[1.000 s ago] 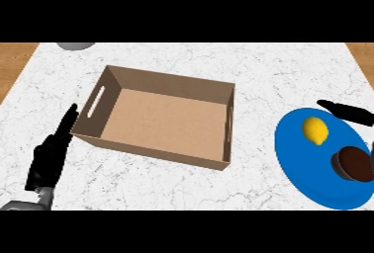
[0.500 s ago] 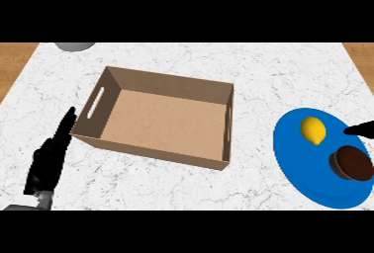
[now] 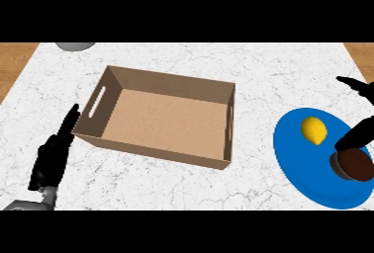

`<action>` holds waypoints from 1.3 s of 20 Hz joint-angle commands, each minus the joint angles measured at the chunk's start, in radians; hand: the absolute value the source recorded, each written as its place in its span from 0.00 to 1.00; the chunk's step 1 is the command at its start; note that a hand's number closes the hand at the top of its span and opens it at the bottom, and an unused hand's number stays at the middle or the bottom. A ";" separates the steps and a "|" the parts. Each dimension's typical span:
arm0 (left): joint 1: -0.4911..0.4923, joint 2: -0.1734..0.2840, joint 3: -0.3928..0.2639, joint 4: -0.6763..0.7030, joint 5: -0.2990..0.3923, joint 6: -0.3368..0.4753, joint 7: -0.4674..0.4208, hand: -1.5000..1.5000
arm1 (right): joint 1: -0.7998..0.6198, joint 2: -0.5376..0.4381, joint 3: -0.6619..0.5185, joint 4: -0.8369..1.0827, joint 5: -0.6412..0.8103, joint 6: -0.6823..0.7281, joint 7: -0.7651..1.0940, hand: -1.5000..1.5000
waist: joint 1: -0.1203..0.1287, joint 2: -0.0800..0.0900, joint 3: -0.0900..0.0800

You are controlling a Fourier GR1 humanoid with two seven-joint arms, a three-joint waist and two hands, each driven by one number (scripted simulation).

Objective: Pick the lemon from the plate and place it in the cardboard box

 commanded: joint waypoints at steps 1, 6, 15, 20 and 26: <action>0.005 -0.030 -0.015 -0.043 -0.048 0.026 0.033 0.50 | -0.016 0.050 0.013 -0.085 -0.003 0.064 0.193 0.00 | -0.001 0.000 0.001; 0.050 -0.052 0.039 -0.007 -0.047 -0.038 -0.038 0.50 | 0.017 0.123 -0.020 -0.032 0.115 0.028 0.152 0.00 | 0.001 0.002 0.001; 0.051 -0.095 0.055 -0.031 -0.113 -0.071 0.003 0.50 | 0.000 0.166 -0.076 0.067 0.220 0.089 0.097 0.00 | 0.003 0.003 0.002; 0.023 -0.064 0.149 -0.006 -0.072 -0.146 -0.009 0.50 | 0.030 0.249 -0.056 0.055 0.297 0.053 0.119 0.00 | 0.003 0.003 0.001; 0.014 -0.125 0.150 -0.009 -0.145 -0.139 -0.002 0.50 | 0.074 0.239 -0.146 0.045 0.339 0.065 0.034 0.00 | 0.000 0.003 0.002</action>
